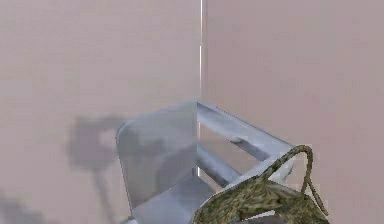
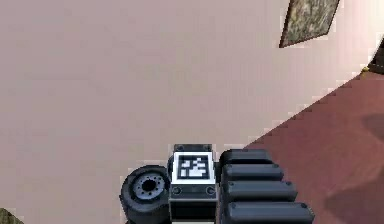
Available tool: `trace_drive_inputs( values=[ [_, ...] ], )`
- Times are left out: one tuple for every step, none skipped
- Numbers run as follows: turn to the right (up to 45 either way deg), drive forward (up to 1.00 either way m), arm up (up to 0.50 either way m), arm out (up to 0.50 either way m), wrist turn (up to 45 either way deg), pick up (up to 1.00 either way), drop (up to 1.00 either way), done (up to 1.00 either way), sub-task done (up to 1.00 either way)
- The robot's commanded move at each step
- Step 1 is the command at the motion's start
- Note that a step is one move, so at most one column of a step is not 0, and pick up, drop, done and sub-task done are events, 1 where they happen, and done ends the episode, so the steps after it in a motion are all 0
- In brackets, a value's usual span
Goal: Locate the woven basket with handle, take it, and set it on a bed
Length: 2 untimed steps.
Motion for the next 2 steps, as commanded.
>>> trace_drive_inputs(
  values=[
    [45.0,0.0,0.0,0.0,0.0,0.0,0.0,0.0,0.0],
    [9.0,0.0,0.0,0.0,0.0,0.0,0.0,0.0,0.0]
  ],
)
